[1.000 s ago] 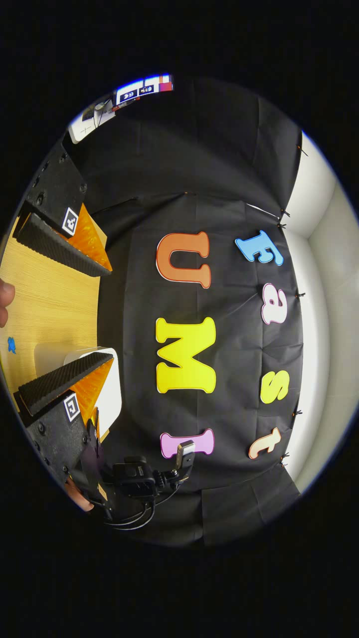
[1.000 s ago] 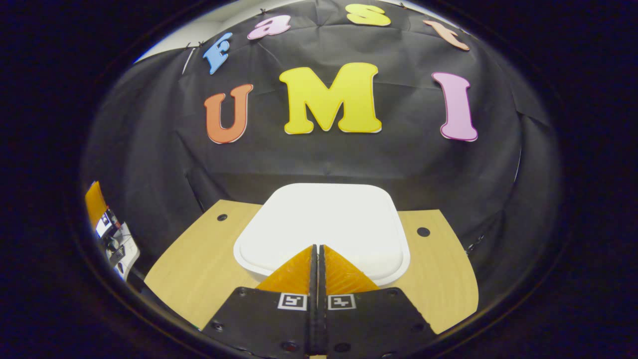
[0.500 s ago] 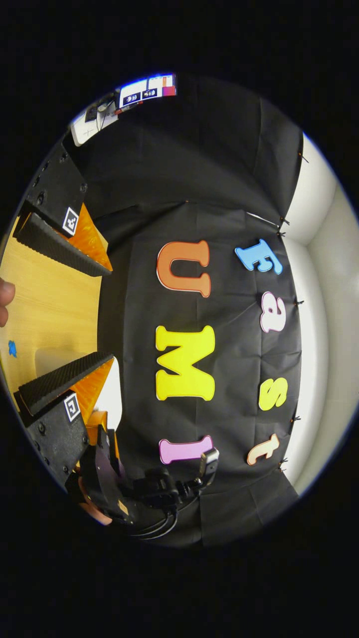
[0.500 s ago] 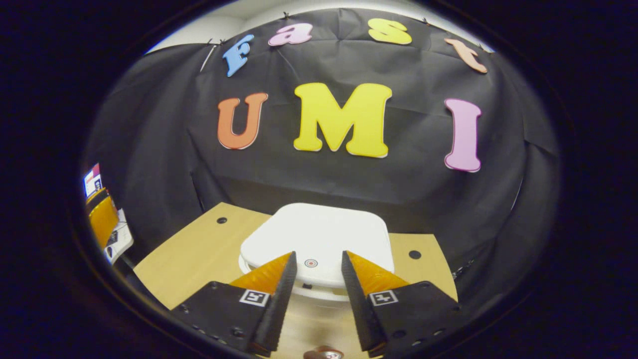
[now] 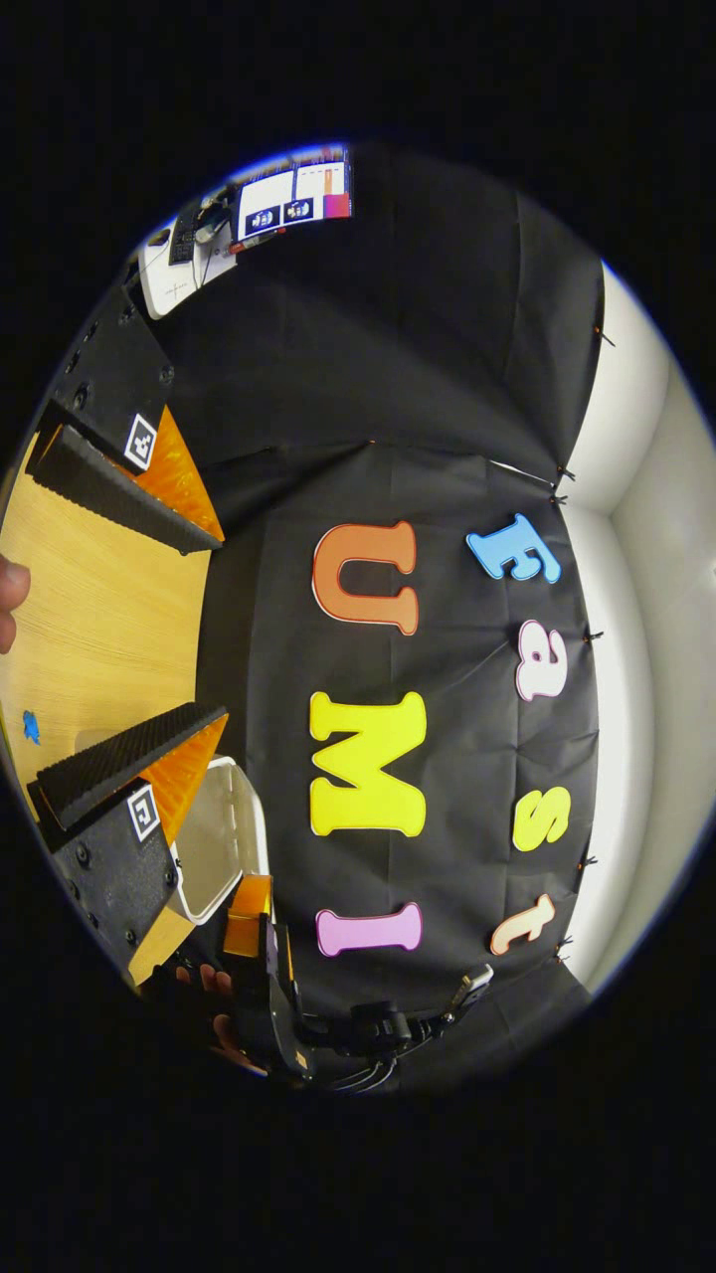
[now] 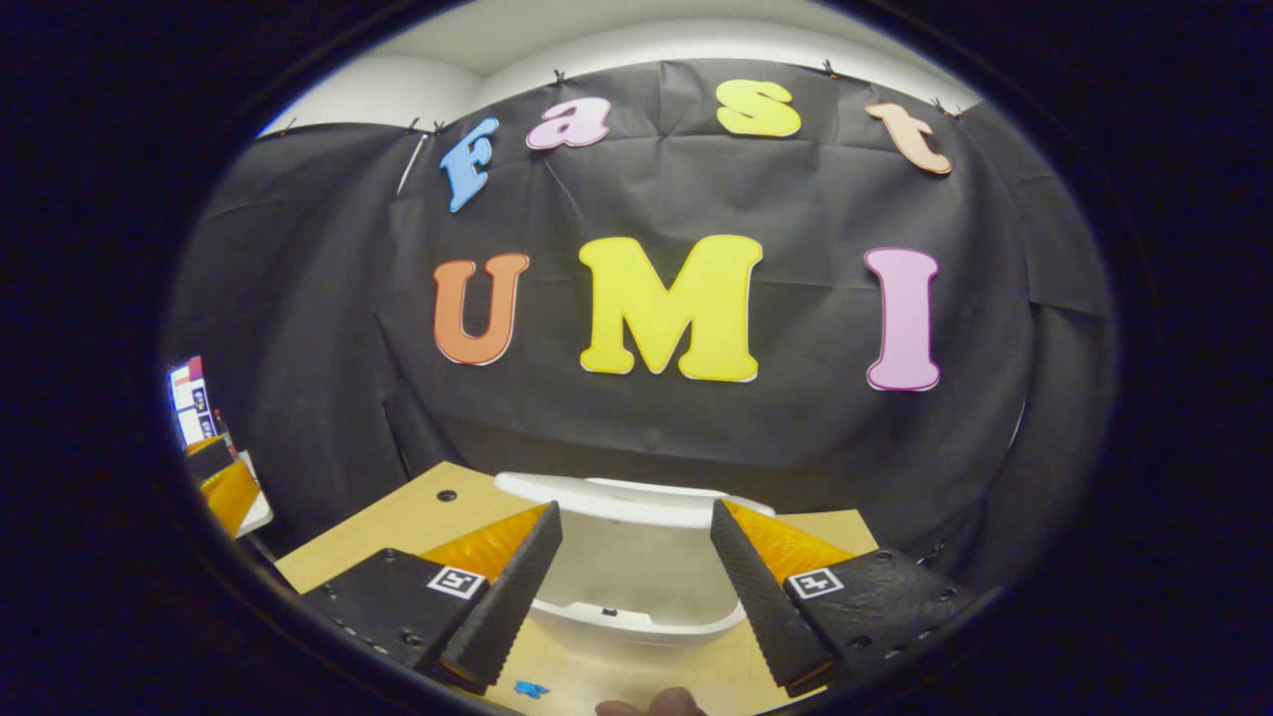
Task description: Press the lid of the desktop garbage bin to open it, pick up the crumpled paper on the desktop and throw it into the bin, then pick up the pop can on the desktop and drop it into the bin, and finally close the garbage bin lid.
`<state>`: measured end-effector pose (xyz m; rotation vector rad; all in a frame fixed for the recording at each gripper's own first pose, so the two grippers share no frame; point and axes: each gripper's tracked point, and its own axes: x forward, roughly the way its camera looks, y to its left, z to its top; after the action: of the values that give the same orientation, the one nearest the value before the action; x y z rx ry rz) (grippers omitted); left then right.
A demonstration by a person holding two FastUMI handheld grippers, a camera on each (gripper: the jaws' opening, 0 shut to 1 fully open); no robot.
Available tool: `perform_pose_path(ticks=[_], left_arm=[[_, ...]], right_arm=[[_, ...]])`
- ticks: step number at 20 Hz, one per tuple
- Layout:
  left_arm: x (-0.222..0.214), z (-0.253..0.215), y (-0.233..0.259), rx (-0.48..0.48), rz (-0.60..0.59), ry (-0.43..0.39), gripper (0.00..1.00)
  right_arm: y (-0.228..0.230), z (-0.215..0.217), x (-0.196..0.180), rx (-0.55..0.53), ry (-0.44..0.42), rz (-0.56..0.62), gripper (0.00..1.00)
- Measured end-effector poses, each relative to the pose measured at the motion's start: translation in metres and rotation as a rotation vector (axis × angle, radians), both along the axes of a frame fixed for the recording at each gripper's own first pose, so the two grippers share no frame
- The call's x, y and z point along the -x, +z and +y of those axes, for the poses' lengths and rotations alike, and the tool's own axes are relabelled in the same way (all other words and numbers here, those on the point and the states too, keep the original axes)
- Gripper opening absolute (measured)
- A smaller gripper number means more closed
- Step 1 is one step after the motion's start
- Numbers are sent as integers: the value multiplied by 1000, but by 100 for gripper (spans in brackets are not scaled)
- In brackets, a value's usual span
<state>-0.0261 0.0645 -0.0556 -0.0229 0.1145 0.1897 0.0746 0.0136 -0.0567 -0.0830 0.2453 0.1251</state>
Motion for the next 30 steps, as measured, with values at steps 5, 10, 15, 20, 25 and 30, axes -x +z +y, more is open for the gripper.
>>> perform_pose_path(ticks=[5, 10, 15, 20, 25, 30], left_arm=[[3, -6, 1, -6, -5, -32, 98], [4, -16, -3, 4, 2, -70, 98], [9, -29, -28, 9, 44, -126, 99], [15, -44, -64, 53, 107, -173, 99], [26, -59, -110, 42, 190, -231, 99], [34, -88, -160, 106, 314, -308, 99]], right_arm=[[9, -9, 12, -5, -23, -32, 94], [15, -17, 31, 6, -37, -53, 94], [4, -32, 60, 8, -77, -34, 94], [-6, -53, 91, 25, -121, -9, 94], [-7, -61, 123, 22, -163, -32, 95], [-26, -84, 150, 49, -231, -13, 95]])
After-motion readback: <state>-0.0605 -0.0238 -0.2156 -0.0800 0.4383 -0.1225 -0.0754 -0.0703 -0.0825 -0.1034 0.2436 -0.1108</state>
